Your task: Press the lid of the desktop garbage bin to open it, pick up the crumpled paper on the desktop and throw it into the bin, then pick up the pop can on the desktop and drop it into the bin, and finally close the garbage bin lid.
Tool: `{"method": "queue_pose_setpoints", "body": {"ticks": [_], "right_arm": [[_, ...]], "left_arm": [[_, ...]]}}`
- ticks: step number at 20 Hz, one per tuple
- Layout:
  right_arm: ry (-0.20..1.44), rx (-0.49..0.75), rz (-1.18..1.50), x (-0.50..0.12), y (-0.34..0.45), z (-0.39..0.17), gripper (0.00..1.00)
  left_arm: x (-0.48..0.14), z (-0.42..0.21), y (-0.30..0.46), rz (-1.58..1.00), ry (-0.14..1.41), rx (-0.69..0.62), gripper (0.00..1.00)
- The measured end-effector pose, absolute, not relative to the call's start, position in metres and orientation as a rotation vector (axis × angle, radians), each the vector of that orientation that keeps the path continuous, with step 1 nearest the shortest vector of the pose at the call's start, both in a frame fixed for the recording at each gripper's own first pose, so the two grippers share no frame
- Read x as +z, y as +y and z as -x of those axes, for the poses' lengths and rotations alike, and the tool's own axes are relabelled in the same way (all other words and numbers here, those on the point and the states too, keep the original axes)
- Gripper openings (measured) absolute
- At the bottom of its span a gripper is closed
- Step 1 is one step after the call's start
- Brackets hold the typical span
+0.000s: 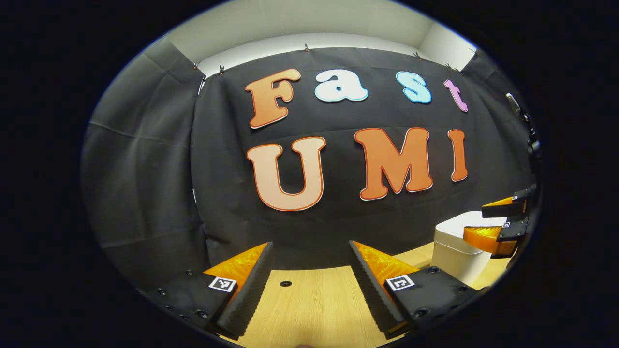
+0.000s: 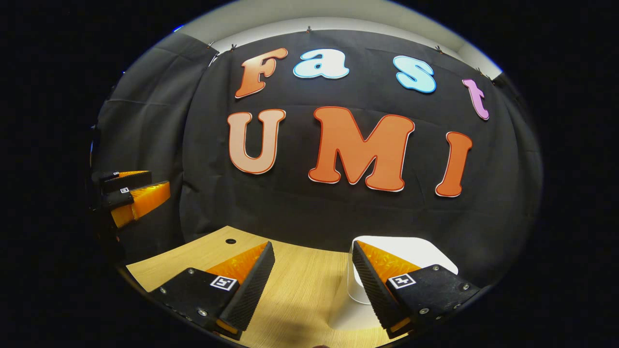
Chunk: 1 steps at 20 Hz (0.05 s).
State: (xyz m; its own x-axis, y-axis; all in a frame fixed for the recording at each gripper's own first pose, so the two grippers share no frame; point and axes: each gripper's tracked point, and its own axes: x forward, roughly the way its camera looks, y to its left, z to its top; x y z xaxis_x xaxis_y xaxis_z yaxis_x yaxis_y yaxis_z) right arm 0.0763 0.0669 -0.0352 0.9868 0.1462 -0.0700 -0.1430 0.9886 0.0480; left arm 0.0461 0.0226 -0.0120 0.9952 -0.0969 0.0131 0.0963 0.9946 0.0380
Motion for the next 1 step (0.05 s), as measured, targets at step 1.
{"method": "queue_pose_setpoints", "body": {"ticks": [1], "right_arm": [[0.07, 0.141, -0.039, -0.0335, 0.069, -0.0776, 0.98]], "left_arm": [[-0.0128, -0.0477, 0.0228, -0.033, -0.016, -0.1, 0.99]]}}
